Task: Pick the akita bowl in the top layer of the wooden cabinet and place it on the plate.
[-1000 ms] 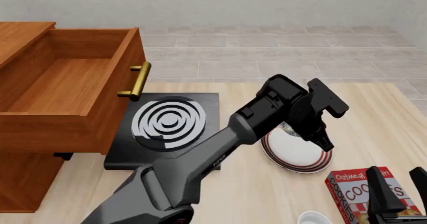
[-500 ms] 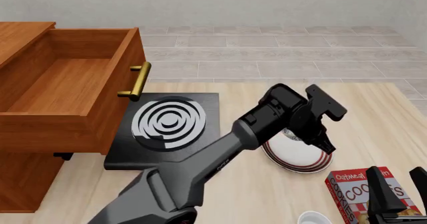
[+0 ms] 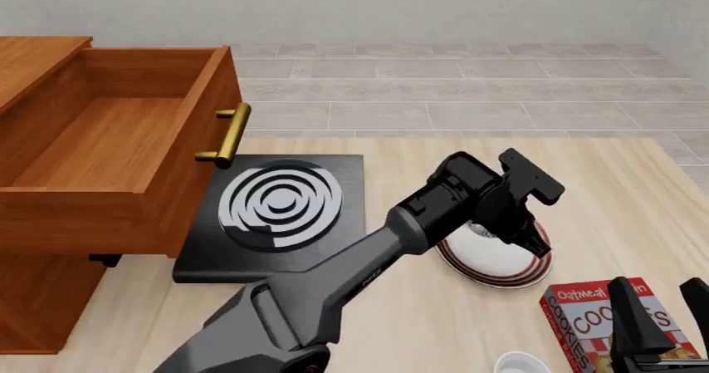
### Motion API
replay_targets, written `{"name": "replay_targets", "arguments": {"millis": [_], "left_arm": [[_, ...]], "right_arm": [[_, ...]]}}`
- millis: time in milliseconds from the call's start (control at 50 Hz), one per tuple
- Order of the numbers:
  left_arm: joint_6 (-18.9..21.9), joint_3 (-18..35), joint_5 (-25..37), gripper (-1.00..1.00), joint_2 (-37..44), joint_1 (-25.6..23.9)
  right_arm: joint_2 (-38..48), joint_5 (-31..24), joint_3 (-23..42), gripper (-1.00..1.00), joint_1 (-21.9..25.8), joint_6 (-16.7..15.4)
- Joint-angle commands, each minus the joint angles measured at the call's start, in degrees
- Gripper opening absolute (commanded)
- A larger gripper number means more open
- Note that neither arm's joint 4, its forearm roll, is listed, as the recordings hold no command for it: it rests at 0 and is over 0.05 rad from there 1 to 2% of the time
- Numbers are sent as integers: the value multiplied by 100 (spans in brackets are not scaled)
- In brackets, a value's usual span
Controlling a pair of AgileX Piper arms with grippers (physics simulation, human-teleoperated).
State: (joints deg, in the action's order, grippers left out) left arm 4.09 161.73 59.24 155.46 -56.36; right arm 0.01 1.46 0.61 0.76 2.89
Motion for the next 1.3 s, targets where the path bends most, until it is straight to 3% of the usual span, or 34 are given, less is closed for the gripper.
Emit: {"name": "replay_targets", "arguments": {"millis": [20,1300], "left_arm": [[-102,24,-195,-100,117,36],[-491,33,-599,-100,620,39]], "right_arm": [[0,0,-1,100,-3,2],[0,4,-6,100,0,2]]}}
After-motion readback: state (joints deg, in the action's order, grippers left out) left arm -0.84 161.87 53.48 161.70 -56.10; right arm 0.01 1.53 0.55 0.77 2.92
